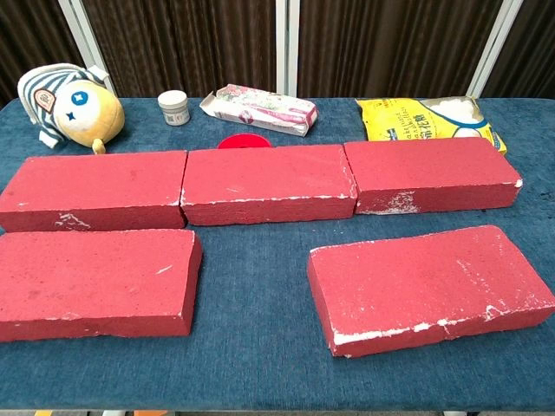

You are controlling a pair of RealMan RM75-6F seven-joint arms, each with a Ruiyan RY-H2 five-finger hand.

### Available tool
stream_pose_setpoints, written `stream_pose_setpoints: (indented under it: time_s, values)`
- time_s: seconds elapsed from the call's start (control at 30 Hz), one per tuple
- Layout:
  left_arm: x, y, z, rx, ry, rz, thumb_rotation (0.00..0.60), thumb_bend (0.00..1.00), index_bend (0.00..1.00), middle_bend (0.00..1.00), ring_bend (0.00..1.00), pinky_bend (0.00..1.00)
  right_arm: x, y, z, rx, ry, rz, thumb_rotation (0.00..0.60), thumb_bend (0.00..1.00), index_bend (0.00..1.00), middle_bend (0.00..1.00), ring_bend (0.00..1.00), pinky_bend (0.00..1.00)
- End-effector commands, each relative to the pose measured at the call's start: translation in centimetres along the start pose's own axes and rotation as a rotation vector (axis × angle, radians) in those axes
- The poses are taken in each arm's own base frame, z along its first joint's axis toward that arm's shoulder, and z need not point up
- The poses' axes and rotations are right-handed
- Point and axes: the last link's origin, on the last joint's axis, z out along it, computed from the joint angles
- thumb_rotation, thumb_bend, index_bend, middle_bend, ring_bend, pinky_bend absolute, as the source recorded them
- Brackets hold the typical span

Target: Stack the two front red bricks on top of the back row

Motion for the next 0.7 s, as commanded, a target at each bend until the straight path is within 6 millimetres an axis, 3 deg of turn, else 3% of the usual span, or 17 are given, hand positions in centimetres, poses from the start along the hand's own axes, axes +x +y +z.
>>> stream_pose_setpoints:
  time_s: [0.03, 0.33, 0.47, 0.7]
  values:
    - [0.0, 0.0, 0.0, 0.001, -0.002, 0.000, 0.600, 0.00, 0.04, 0.02, 0.00, 0.02, 0.0, 0.0, 0.0, -0.002, 0.002, 0.000, 0.600, 0.16, 0.00, 0.00, 0.00, 0.00]
    - [-0.2, 0.6, -0.3, -0.016, -0.018, -0.014, 0.600, 0.00, 0.04, 0.02, 0.00, 0.02, 0.3, 0.1, 0.0, -0.002, 0.011, 0.003, 0.600, 0.16, 0.00, 0.00, 0.00, 0.00]
    - [-1.1, 2.5, -1.0, -0.044, -0.115, -0.168, 0.600, 0.00, 0.04, 0.02, 0.00, 0.02, 0.3, 0.0, 0.1, -0.002, 0.009, 0.004, 0.600, 0.16, 0.00, 0.00, 0.00, 0.00]
    - [-2.7, 5.7, -1.2, -0.130, -0.246, -0.211, 0.600, 0.00, 0.04, 0.02, 0.00, 0.02, 0.5, -0.2, 0.2, -0.004, 0.019, 0.011, 0.600, 0.16, 0.00, 0.00, 0.00, 0.00]
